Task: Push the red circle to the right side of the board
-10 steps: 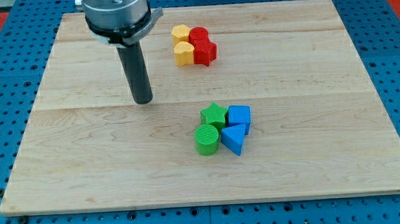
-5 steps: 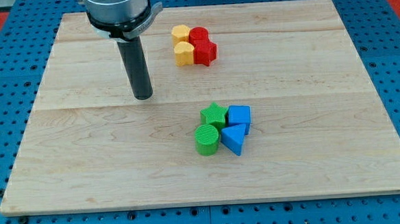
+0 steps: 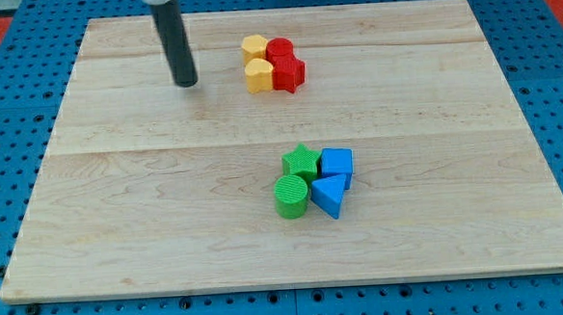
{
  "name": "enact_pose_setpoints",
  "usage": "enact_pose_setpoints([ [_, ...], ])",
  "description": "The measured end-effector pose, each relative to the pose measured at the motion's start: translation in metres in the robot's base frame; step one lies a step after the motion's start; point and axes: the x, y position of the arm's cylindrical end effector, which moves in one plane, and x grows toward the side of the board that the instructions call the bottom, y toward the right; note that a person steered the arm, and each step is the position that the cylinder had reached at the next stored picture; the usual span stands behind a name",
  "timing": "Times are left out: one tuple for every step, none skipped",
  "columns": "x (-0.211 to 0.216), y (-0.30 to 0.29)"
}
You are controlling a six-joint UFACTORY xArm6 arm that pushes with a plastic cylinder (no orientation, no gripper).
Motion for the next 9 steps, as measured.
enact_pose_setpoints([
  [-0.022, 0.042],
  [-0.019, 0.083],
  [-0.012, 0.109],
  [-0.03, 0.113],
  [-0.044, 0.14],
  [-0.044, 0.183],
  [-0.056, 0.187],
  [-0.093, 0.185],
  [-0.1, 0.201],
])
